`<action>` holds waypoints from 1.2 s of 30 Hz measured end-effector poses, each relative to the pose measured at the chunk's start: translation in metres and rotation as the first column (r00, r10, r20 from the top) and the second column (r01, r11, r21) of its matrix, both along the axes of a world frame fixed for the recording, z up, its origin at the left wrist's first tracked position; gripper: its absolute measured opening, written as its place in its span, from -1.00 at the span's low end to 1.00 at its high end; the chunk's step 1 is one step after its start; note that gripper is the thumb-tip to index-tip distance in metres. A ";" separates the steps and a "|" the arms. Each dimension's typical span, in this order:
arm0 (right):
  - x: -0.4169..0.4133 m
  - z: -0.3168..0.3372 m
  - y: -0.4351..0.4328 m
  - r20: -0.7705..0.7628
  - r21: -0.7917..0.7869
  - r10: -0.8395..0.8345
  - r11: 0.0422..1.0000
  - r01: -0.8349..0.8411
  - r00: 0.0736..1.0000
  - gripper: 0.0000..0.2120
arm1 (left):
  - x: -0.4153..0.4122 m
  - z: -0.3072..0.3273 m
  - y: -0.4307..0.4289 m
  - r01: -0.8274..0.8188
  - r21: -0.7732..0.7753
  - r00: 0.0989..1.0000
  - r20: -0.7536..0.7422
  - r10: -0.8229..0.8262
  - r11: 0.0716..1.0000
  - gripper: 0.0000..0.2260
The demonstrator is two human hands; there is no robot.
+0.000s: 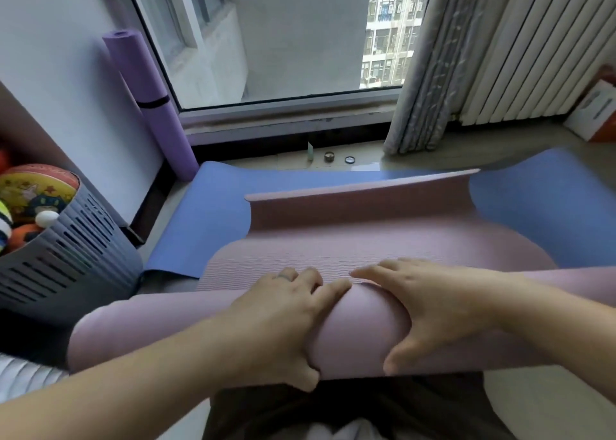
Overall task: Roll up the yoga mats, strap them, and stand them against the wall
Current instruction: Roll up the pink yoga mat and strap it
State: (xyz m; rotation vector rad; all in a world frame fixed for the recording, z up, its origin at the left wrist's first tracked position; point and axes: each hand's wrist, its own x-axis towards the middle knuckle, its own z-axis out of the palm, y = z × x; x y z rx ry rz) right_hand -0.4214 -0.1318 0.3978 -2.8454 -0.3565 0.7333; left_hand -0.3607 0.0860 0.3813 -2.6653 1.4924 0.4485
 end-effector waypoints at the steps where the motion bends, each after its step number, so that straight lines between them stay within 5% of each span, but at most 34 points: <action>1: -0.006 -0.001 0.005 0.073 -0.074 0.040 0.997 -0.034 0.997 0.10 | 0.008 0.002 0.000 -0.027 -0.014 0.997 -0.079 0.025 1.000 -0.09; 4: -0.015 -0.012 0.018 0.202 -0.202 0.084 0.978 -0.042 0.976 0.18 | 0.037 0.008 -0.005 -0.091 0.045 0.940 -0.326 0.101 0.995 -0.13; 6: -0.006 -0.016 0.019 0.201 -0.186 0.049 0.982 -0.011 0.978 0.16 | 0.050 0.010 -0.010 -0.079 0.111 0.925 -0.361 0.114 0.991 -0.10; 8: 0.011 -0.014 0.013 0.149 -0.131 0.000 0.991 0.019 0.989 0.10 | 0.050 0.011 -0.013 -0.071 0.097 0.957 -0.273 0.095 0.993 -0.09; 12: 0.053 -0.007 0.001 -0.102 0.059 -0.091 0.994 0.097 0.991 -0.04 | 0.018 -0.001 -0.015 0.011 -0.042 0.991 0.130 -0.005 0.999 -0.13; 15: 0.074 -0.006 -0.005 -0.266 0.100 -0.121 0.983 0.153 0.956 -0.08 | 0.014 -0.022 -0.019 -0.060 -0.017 0.973 0.222 0.062 0.998 -0.04; 17: 0.073 -0.006 -0.005 -0.245 0.098 -0.129 0.983 0.157 0.961 -0.03 | 0.021 -0.027 -0.020 -0.083 -0.069 0.964 0.249 0.098 0.994 -0.04; 21: 0.056 -0.004 -0.001 0.053 -0.034 0.059 0.998 -0.057 0.997 -0.02 | 0.021 -0.018 -0.014 -0.057 -0.173 0.962 0.255 0.101 0.983 -0.10; 25: 0.060 0.033 0.002 0.041 -0.016 0.091 0.996 -0.090 0.995 -0.11 | 0.019 0.012 -0.006 -0.028 -0.232 0.962 0.256 0.089 0.972 -0.09; 31: 0.038 0.040 0.017 -0.281 -0.020 0.035 0.999 -0.043 0.959 -0.18 | -0.001 0.023 0.005 0.001 -0.161 1.000 0.001 -0.001 0.987 -0.17; 36: -0.005 0.019 0.028 0.033 -0.180 0.149 0.974 -0.140 0.988 -0.20 | 0.015 0.008 -0.007 -0.085 0.022 0.939 -0.333 0.087 0.996 -0.26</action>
